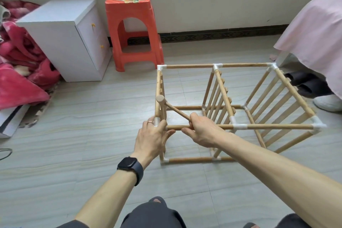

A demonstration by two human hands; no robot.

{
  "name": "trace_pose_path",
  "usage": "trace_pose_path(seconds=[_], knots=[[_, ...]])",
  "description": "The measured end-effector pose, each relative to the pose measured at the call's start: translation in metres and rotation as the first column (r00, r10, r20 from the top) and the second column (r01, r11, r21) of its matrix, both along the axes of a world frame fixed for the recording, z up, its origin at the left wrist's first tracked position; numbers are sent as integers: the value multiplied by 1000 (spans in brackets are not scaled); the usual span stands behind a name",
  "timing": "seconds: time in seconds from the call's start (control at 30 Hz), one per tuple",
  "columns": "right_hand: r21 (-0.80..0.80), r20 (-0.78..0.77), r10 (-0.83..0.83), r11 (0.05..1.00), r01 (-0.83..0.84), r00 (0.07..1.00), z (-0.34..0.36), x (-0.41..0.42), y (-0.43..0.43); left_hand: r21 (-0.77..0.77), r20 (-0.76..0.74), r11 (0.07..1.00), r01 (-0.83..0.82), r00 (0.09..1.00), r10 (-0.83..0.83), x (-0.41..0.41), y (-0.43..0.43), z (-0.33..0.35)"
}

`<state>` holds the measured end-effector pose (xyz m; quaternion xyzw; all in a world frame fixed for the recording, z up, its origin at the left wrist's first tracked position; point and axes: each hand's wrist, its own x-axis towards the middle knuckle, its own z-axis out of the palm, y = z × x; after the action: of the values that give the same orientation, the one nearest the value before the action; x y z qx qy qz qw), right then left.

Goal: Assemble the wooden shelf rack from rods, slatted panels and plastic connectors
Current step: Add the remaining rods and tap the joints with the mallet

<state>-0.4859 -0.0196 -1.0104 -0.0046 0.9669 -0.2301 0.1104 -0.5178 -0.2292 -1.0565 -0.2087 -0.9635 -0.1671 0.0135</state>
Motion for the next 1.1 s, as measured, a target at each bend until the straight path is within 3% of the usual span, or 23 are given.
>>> trace_pose_path(seconds=[0.1,0.27,0.5,0.6,0.7,0.77,0.87,0.97,1.1], knots=[[8,-101,-25,1000,26,995,5,5,3,-88,-93,993,78,992,-86,-3,3,-2],[-68,-188,-174,984,164,966,20,14,27,-122,-123,980,155,978,-169,-6,17,5],[-157,-106,-413,905,395,904,43,43,90,-279,-363,947,161,895,-259,-14,25,9],[-181,-120,-477,873,454,870,51,65,113,-318,-294,925,210,905,-306,-13,39,12],[-274,-225,-536,836,475,814,48,100,128,-346,-136,928,139,971,-196,-13,54,14],[-299,-237,-551,825,480,800,40,123,134,-372,-134,925,75,982,-134,-15,57,15],[-204,-250,-546,837,507,800,26,146,133,-371,-156,928,42,982,-106,-13,60,14],[-325,-357,-546,833,447,758,16,157,126,-390,-159,919,48,980,-119,-12,61,13],[-178,-216,-511,859,481,832,7,156,124,-409,-152,912,32,983,-103,-14,62,14]])
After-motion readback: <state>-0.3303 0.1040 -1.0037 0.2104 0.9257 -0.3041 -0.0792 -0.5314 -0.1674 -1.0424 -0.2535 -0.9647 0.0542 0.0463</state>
